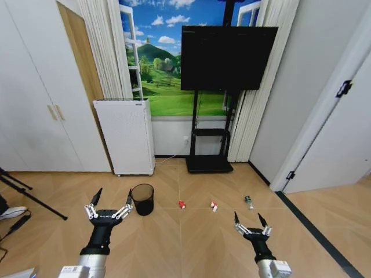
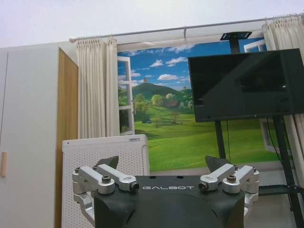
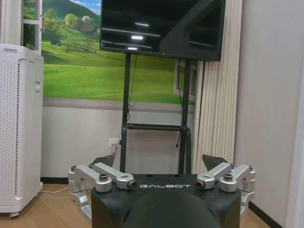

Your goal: Pick up the trash bin and place the garbage on the floor into it.

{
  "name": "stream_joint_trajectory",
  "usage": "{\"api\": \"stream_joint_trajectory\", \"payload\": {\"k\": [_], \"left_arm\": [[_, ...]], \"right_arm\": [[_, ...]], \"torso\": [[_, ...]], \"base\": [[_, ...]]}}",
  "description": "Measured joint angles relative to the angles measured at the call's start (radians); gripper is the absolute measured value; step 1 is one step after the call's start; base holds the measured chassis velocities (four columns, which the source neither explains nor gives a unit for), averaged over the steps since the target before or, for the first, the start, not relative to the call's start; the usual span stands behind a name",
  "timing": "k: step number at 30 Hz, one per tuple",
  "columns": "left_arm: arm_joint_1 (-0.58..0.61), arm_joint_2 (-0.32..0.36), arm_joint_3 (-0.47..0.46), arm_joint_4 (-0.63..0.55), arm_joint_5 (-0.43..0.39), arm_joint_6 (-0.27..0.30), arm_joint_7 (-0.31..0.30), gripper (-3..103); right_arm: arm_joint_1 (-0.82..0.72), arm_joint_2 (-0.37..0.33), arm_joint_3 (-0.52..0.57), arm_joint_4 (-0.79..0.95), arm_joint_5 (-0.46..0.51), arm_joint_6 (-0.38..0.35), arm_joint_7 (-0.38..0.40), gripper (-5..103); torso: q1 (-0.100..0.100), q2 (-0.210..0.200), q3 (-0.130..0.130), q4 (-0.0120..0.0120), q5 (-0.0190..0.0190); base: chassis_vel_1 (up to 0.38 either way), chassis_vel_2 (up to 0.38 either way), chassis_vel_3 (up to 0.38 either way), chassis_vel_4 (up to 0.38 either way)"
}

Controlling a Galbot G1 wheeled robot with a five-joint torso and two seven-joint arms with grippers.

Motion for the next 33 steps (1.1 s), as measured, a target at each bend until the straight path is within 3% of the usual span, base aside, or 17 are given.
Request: {"api": "stream_joint_trajectory", "payload": {"k": [2, 11, 13, 15, 19, 20, 22, 33], "left_arm": [[0.000, 0.001, 0.000, 0.001, 0.000, -0.001, 0.000, 99], [-0.002, 0.002, -0.002, 0.003, -0.001, -0.003, 0.000, 99], [-0.001, 0.002, -0.002, 0.003, -0.001, -0.003, 0.000, 99], [0.000, 0.002, -0.002, 0.003, -0.001, -0.005, 0.000, 99], [-0.001, 0.002, -0.002, 0.006, -0.002, -0.005, 0.000, 99], [-0.001, 0.002, -0.002, 0.006, -0.002, -0.006, 0.000, 99], [-0.001, 0.002, -0.002, 0.007, -0.002, -0.006, 0.000, 99], [0.002, 0.002, 0.000, 0.005, -0.016, 0.014, -0.006, 99]], "right_arm": [[-0.001, 0.000, 0.000, -0.002, 0.000, 0.001, 0.000, 100], [-0.001, 0.001, 0.001, -0.003, 0.000, 0.004, 0.001, 100], [-0.001, 0.001, 0.001, -0.003, 0.000, 0.005, 0.002, 100], [-0.001, 0.001, 0.001, -0.003, -0.002, 0.005, 0.004, 100], [0.002, 0.001, 0.001, -0.008, -0.008, 0.009, 0.021, 100], [0.003, 0.001, 0.001, -0.011, -0.009, 0.009, 0.027, 100], [0.003, 0.000, 0.001, -0.012, -0.009, 0.009, 0.029, 100], [0.025, -0.005, -0.006, -0.032, 0.003, 0.081, 0.031, 100]], "torso": [[0.000, 0.000, 0.000, -0.0008, -0.0011], [0.000, 0.000, 0.000, 0.0001, 0.0000], [0.000, 0.000, 0.000, -0.0007, -0.0016], [0.000, 0.000, 0.000, -0.0004, 0.0003], [0.000, 0.000, 0.000, -0.0006, -0.0018], [0.000, 0.000, 0.000, -0.0005, 0.0003], [0.000, 0.000, 0.000, -0.0001, -0.0003], [0.001, 0.000, 0.000, 0.0001, -0.0008]], "base": [[-0.315, 0.323, 0.333, -0.326], [-0.350, 0.367, 0.363, -0.361], [-0.396, 0.349, 0.372, -0.361], [-0.363, 0.354, 0.347, -0.375], [-0.337, 0.341, 0.365, -0.367], [-0.377, 0.326, 0.328, -0.352], [-0.358, 0.326, 0.328, -0.345], [-0.328, 0.325, 0.326, -0.316]]}}
